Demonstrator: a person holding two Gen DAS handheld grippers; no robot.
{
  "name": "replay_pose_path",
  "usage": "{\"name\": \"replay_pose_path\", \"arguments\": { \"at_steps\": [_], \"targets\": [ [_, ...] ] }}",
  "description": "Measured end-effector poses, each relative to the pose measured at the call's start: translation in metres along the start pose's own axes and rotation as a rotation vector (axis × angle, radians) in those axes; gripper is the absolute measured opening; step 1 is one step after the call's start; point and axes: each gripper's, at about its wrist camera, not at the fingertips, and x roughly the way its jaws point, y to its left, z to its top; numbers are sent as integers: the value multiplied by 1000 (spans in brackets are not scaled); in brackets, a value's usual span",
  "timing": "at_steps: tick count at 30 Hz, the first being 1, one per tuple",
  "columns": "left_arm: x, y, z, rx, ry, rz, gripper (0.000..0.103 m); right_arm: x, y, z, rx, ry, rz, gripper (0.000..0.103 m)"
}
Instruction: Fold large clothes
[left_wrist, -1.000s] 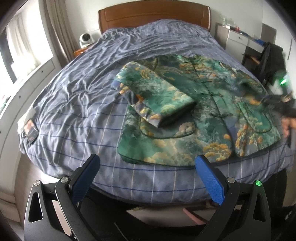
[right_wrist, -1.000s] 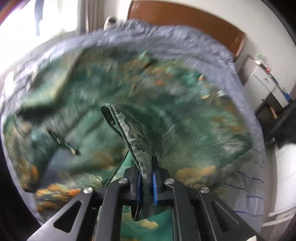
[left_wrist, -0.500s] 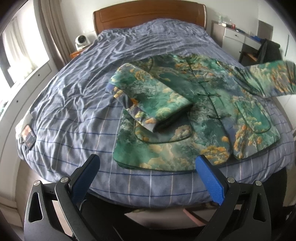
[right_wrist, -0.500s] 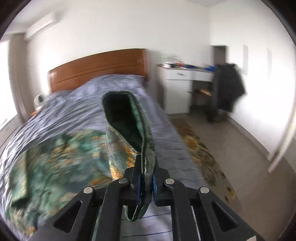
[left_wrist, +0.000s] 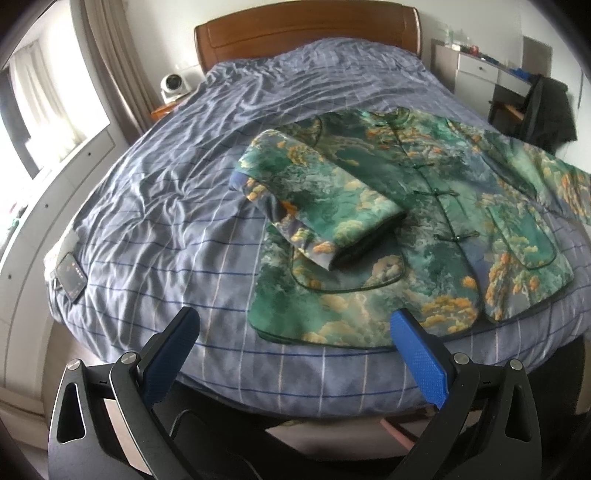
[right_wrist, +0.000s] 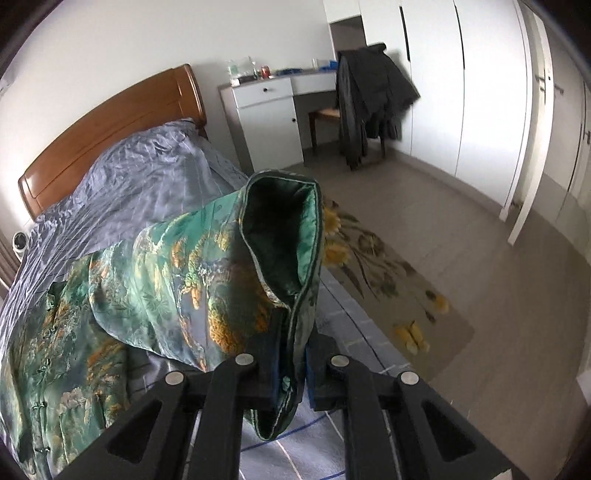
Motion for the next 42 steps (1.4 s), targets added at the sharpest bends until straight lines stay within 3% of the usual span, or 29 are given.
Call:
{"name": "replay_pose_path", "arguments": {
  "at_steps": [2, 8, 11, 15, 21, 24, 26, 28, 29, 31, 32, 33, 34, 35, 38, 42],
  "targets": [
    [1, 1, -1, 3, 1, 1, 103, 7, 0, -2, 28, 14, 4, 21],
    [10, 3, -4, 62, -14, -31, 103, -2, -19, -10, 68, -6, -95, 50],
    [22, 18, 6, 133, -50, -43, 103, -16, -19, -18, 63, -8, -100, 50],
    [57, 33, 34, 222, 23, -190, 103, -45, -4, -37, 37, -9, -42, 50],
    [115, -40, 61, 531, -4, -242, 103, -85, 44, -81, -40, -6, 77, 56],
    [149, -66, 67, 649, 14, -213, 103, -94, 69, -102, -50, 30, 138, 56],
    [173, -69, 70, 669, 48, -190, 103, -99, 87, -113, -61, 62, 181, 56],
    [190, -60, 74, 636, 99, -232, 103, -108, 106, -123, -100, 76, 216, 56],
    [193, -54, 74, 617, 110, -257, 100, -113, 113, -127, -126, 73, 225, 56],
    [196, -42, 75, 577, 143, -340, 83, -125, 132, -133, -192, 52, 226, 56],
    [197, -37, 77, 553, 163, -387, 69, -130, 139, -136, -214, 44, 227, 56],
    [196, -30, 79, 523, 183, -441, 47, -133, 144, -140, -226, 41, 230, 56],
    [194, -26, 81, 498, 199, -481, 33, -137, 151, -142, -238, 38, 239, 56],
    [192, -21, 82, 473, 214, -512, 14, -139, 156, -144, -245, 38, 250, 56],
    [177, -5, 84, 422, 192, -532, 9, -145, 175, -150, -273, 39, 288, 56],
    [138, 33, 97, 316, 80, -518, 9, -152, 201, -158, -329, 36, 328, 56]
  ]
}}
